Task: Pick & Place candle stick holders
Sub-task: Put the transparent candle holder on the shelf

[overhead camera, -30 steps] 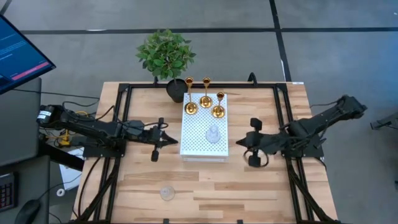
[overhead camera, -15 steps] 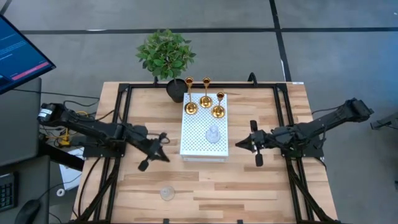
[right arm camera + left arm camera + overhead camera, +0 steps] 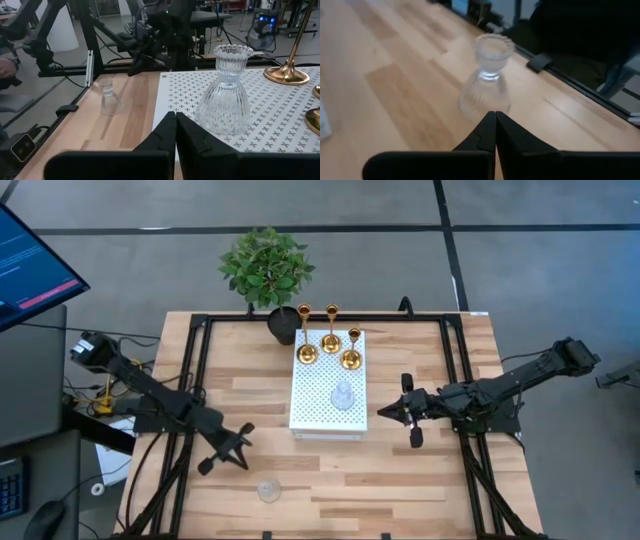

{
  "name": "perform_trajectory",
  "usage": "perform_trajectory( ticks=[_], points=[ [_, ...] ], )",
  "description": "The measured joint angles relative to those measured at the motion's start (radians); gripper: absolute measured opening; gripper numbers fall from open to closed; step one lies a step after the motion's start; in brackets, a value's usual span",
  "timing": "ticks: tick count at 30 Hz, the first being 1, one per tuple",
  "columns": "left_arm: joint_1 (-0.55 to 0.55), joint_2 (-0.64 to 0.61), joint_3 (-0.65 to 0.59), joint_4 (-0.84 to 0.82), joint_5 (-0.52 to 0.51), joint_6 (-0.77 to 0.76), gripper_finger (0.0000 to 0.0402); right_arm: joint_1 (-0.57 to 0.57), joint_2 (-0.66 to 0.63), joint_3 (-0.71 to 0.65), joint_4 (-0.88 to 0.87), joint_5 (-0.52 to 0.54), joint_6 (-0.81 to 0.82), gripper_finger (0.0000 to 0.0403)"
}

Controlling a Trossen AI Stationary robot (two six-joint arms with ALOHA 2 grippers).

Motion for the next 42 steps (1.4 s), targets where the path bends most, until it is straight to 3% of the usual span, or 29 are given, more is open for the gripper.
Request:
perform_trajectory(
  ticks=[5,10,19,23,32,42],
  points=[
    [-0.035,0.0,-0.088,0.158,-0.003,0.013,0.0007,0.0,0.0,0.0,0.009,0.003,0.008,0.0],
    [-0.034,0.0,-0.104,0.204,-0.049,0.013,0.0014,0.0,0.0,0.0,0.014,0.004,0.025,0.0],
    [-0.035,0.038,-0.104,0.212,-0.048,-0.062,0.0083,0.0,0.0,0.0,0.014,0.004,0.053,0.0],
    [-0.035,0.114,-0.104,0.276,-0.049,-0.062,0.0118,0.0,0.0,0.0,0.014,0.004,0.053,0.0],
    [-0.034,0.382,-0.101,0.584,-0.049,-0.094,0.0187,0.002,0.0,0.0,0.013,0.004,0.053,0.0],
    [-0.034,0.647,0.074,0.606,-0.071,-0.135,0.022,0.003,0.0,0.0,0.013,0.003,0.053,0.0]
  ],
)
